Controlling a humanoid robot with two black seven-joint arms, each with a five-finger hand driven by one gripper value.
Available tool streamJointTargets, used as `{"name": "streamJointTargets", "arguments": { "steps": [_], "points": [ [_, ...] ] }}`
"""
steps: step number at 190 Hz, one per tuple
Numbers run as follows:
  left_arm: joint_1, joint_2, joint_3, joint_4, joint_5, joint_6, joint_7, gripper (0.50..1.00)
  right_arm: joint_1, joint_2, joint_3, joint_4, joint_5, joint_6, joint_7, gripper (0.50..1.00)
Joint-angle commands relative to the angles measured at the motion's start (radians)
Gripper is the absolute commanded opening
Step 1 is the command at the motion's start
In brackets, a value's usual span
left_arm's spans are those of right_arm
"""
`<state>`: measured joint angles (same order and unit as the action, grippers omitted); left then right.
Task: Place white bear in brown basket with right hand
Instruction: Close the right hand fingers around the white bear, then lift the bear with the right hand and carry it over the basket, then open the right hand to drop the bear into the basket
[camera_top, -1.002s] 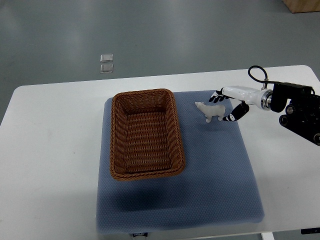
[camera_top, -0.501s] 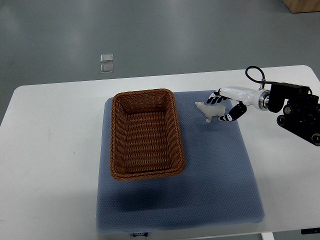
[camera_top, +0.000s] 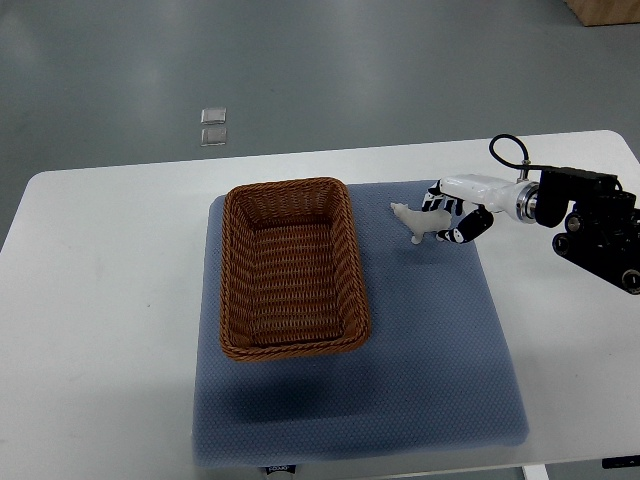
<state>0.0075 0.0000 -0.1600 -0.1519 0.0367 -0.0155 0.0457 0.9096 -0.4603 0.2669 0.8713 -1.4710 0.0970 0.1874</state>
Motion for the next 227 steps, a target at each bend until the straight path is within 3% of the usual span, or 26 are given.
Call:
{"name": "streamJointTargets", "arguments": {
  "steps": [1,41,102,160,196,213,217,221,227],
  "points": [
    [0.0,0.0,0.0,0.0,0.0,0.0,-0.001,1.0,-0.002,0.0,0.0,0.0,0.0,-0.026,0.001,0.5],
    [0.0,0.0,0.0,0.0,0.0,0.0,0.0,1.0,0.012,-0.001,0.006,0.014,0.003,-0.083,0.006,0.5],
    [0.0,0.0,0.0,0.0,0.0,0.0,0.0,1.0,0.153,0.005,0.009,0.092,0.014,-0.085,0.012,0.5],
    [-0.001,0.0,0.0,0.0,0.0,0.0,0.0,1.0,0.206,0.155,-0.024,0.095,0.006,-0.068,0.012,0.5],
    [0.0,0.0,0.0,0.0,0.0,0.0,0.0,1.0,0.193,0.196,-0.087,0.094,0.005,-0.069,0.012,0.5],
    [0.0,0.0,0.0,0.0,-0.001,0.0,0.0,1.0,0.179,0.212,-0.087,0.086,0.005,-0.077,0.012,0.609],
    [0.0,0.0,0.0,0.0,-0.001,0.0,0.0,1.0,0.179,0.212,-0.086,0.084,0.005,-0.079,0.012,0.656],
    [0.0,0.0,0.0,0.0,0.0,0.0,0.0,1.0,0.179,0.212,-0.086,0.083,0.005,-0.08,0.012,0.739],
    [0.0,0.0,0.0,0.0,0.0,0.0,0.0,1.0,0.179,0.212,-0.084,0.083,0.005,-0.082,0.011,0.786]
  ]
}}
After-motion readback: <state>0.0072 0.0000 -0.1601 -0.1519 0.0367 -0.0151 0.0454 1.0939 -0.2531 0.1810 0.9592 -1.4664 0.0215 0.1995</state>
